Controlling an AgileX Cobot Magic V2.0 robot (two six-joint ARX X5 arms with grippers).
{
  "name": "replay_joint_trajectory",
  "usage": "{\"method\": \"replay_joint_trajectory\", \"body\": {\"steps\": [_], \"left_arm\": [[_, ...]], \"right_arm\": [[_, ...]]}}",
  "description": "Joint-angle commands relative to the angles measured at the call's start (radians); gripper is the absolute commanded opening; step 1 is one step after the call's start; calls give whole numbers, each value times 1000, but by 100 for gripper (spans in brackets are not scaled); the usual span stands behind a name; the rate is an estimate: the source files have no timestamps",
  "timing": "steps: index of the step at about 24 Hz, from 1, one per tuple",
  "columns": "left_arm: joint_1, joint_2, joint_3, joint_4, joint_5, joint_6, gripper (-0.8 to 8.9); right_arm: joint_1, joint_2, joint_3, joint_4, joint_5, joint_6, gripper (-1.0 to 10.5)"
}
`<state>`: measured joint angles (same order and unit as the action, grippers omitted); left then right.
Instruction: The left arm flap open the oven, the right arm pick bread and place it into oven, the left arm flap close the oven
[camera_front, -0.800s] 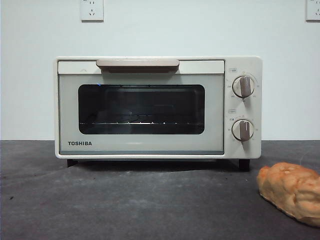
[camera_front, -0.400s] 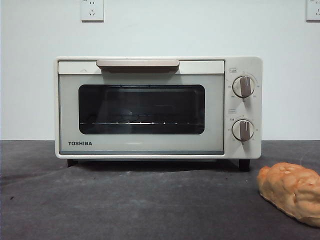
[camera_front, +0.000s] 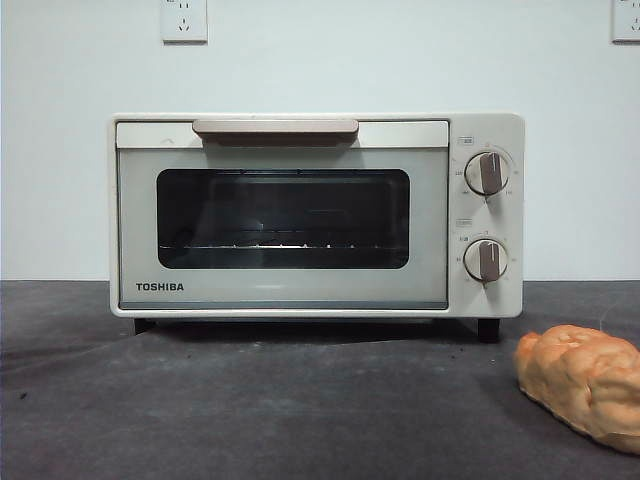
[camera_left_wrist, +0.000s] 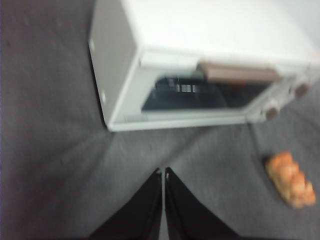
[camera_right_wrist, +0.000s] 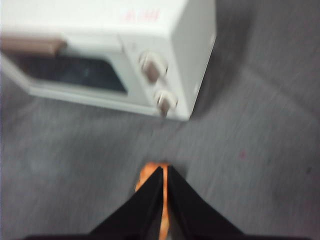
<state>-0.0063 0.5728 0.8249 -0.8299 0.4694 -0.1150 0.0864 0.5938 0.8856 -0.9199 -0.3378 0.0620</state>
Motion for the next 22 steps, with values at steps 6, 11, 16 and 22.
{"method": "replay_joint_trajectory", "body": {"steps": [6,11,16,22], "left_arm": [[-19,28,32,-45,3,81,17],[-19,27,32,-45,3,81,17],[-19,27,32,-45,3,81,17],[-19,27,32,-45,3,81,17]], "right_arm": [[3,65,33,-76,-3,-70,8],[3,65,33,-76,-4,-56,285],[11,68,33,-76,-5,-36,401],[109,153,28,-67,-5,53,402]]}}
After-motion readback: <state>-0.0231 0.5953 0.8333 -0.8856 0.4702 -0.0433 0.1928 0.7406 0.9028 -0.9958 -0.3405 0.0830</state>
